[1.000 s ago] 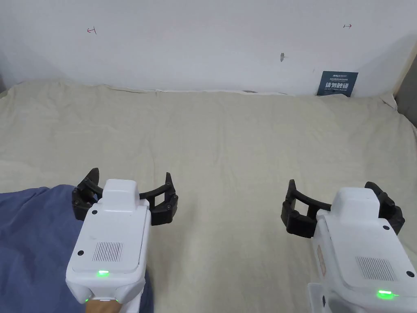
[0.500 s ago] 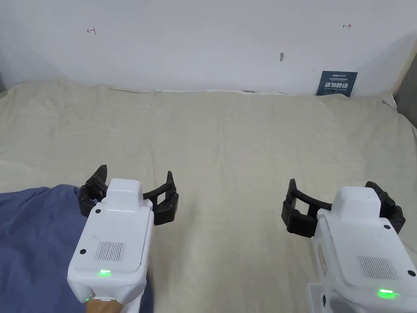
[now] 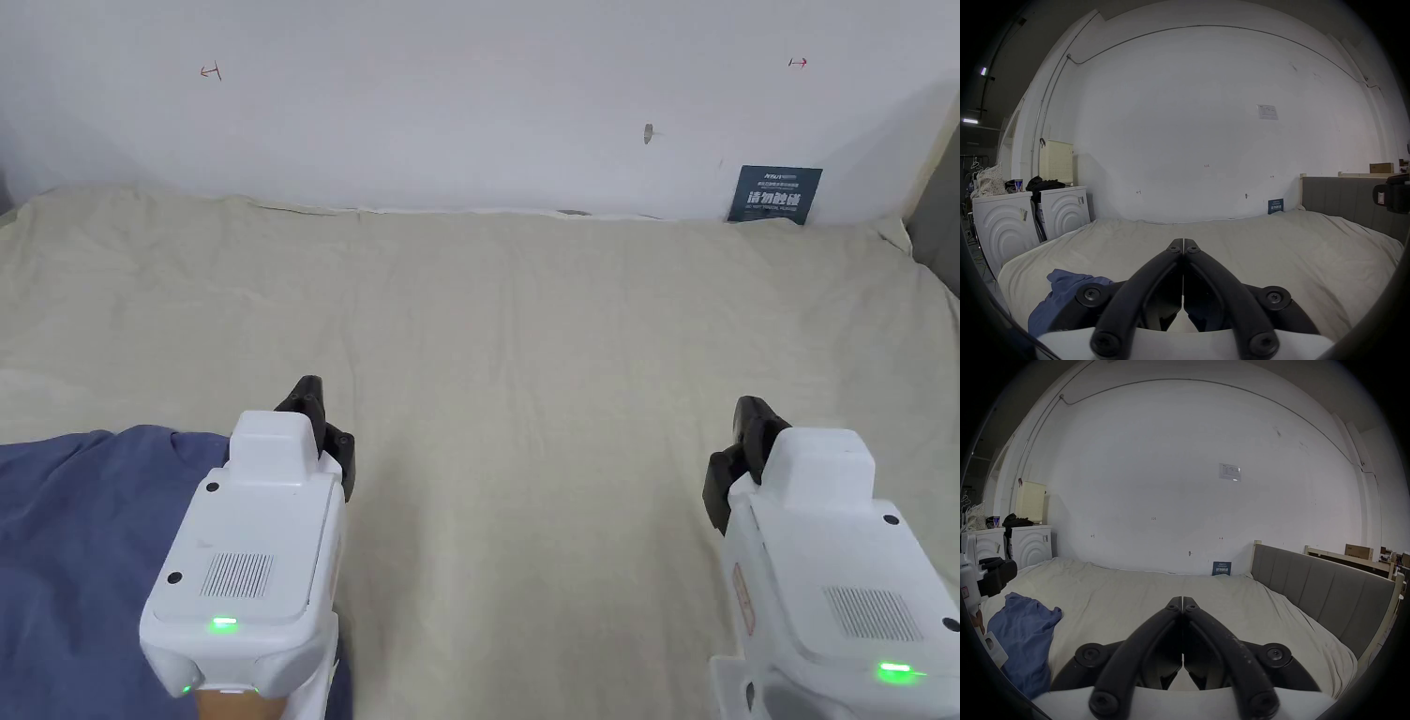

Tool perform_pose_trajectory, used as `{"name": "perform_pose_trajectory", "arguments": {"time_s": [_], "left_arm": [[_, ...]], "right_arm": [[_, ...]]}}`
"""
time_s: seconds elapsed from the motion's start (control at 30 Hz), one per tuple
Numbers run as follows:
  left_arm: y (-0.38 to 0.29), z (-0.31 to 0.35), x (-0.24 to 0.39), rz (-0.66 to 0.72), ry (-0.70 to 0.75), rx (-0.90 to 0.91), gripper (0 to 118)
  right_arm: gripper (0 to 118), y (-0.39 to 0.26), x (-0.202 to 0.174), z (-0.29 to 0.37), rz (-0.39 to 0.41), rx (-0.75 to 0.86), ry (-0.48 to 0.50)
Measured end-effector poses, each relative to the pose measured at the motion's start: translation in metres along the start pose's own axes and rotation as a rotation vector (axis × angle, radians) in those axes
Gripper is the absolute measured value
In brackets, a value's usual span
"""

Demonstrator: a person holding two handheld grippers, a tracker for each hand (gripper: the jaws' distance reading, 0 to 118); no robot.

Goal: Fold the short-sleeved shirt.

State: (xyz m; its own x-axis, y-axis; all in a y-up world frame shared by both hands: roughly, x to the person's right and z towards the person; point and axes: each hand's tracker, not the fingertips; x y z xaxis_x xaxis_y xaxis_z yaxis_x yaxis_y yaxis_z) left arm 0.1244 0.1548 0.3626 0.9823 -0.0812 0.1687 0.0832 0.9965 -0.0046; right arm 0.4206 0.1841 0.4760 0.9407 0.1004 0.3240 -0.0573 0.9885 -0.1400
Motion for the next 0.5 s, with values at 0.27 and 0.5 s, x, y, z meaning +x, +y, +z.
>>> {"name": "perform_pose_trajectory", "arguments": {"time_s": [0.27, 0.5], "left_arm": [[-0.005, 0.010, -0.048, -0.002, 0.110, -0.017, 0], [-0.008, 0.034, -0.124, -0.018, 0.296, -0.025, 0]], "right_arm": [[1, 0.007, -0.038, -0.014, 0.004, 0.007, 0.113], [1, 0.019, -0.115, -0.023, 0.021, 0.033, 0.300]]}}
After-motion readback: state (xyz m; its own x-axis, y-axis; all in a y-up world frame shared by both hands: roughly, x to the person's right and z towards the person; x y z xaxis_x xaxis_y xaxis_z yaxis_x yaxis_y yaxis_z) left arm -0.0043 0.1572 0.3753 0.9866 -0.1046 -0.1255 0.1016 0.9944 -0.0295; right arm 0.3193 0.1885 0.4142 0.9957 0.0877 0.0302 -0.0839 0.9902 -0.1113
